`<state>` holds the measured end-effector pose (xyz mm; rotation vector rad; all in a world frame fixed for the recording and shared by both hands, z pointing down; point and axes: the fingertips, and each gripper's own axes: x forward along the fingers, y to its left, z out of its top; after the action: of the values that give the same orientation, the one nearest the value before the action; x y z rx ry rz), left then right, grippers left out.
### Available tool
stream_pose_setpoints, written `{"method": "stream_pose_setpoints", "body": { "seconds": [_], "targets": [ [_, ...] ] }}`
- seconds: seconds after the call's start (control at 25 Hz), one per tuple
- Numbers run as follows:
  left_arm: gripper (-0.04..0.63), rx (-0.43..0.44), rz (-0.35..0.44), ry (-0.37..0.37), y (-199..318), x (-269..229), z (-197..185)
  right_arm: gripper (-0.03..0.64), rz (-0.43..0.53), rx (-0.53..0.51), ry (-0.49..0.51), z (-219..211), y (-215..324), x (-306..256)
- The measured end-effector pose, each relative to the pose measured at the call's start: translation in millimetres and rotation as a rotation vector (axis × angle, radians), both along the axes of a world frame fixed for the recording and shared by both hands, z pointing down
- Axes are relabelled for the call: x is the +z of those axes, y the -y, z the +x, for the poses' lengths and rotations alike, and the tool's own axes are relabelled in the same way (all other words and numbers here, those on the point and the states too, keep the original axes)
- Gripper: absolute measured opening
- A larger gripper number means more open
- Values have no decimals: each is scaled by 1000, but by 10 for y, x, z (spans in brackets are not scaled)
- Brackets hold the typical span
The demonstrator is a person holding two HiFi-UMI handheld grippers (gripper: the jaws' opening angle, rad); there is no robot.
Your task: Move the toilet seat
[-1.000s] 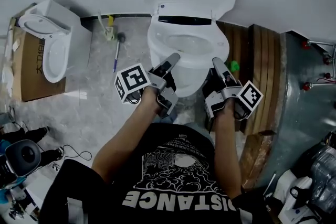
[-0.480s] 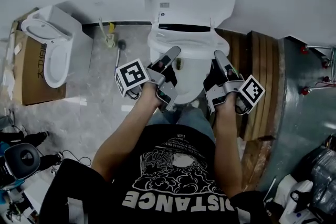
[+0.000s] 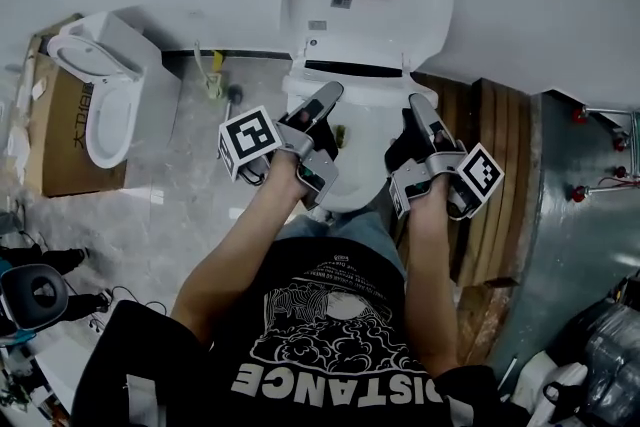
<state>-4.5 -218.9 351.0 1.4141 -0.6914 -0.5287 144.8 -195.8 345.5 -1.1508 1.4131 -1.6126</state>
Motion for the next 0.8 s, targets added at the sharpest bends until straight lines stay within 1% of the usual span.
{"method": "stream_pose_setpoints", "body": {
  "seconds": [0.12,0.36,0.64,0.8],
  "targets": [
    [225,-9,-7,-15,118,-40,22,187,-6,-11,26,12,127,-23],
    [245,-43,2,-46,221,-66,23,204,16,-35,70,-2,236,-64],
    [247,-65,60,-55,249,-196,-2,204,67,-62,93,-32,272,-150],
    [245,-75,99,-42,255,-221,-26,202,99,-64,102,-45,276,-176]
  ]
}}
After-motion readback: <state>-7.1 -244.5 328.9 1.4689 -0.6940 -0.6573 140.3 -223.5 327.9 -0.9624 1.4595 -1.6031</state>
